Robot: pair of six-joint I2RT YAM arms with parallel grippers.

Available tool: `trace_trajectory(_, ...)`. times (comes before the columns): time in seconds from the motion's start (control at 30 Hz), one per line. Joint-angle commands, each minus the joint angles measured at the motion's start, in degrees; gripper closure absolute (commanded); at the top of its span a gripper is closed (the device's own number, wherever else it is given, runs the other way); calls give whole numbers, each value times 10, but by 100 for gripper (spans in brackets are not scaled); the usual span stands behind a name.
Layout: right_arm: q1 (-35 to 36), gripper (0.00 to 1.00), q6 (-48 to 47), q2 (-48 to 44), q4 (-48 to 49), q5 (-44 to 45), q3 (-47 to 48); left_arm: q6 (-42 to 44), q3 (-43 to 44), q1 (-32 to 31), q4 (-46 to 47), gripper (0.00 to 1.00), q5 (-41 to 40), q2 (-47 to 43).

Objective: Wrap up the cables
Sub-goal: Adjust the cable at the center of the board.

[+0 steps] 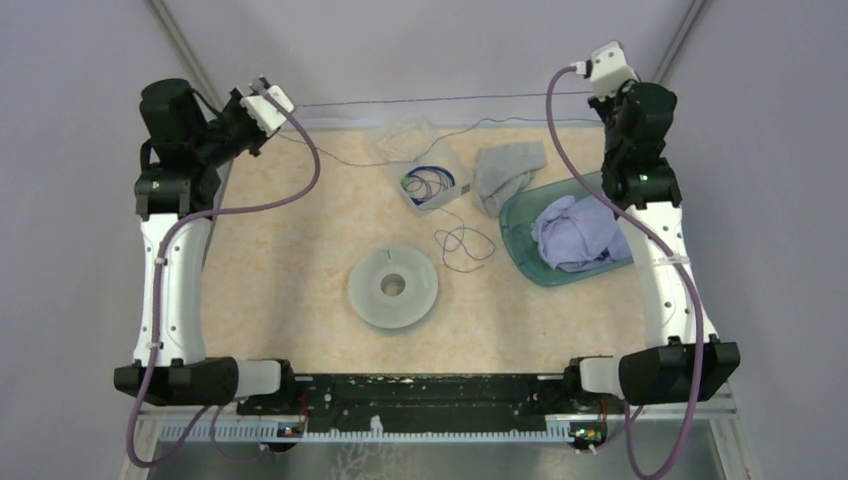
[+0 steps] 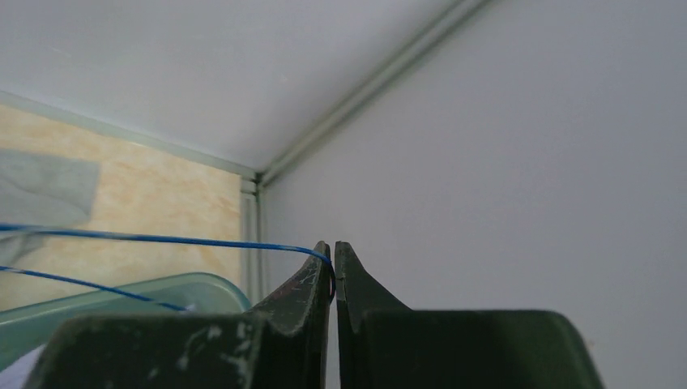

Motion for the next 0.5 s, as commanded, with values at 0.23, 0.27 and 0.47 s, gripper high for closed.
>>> trace_trajectory(0.23, -82, 95, -17, -14, 49, 80, -37, 26, 12, 173, 17, 100, 64, 4)
trace_trajectory(0.27, -85, 95, -16, -15, 46, 76, -38, 21, 13, 190, 22, 100, 73, 8)
trace_trajectory(0.47, -87, 100, 42, -26, -85, -77, -14, -23, 12, 230, 68, 100, 114, 25)
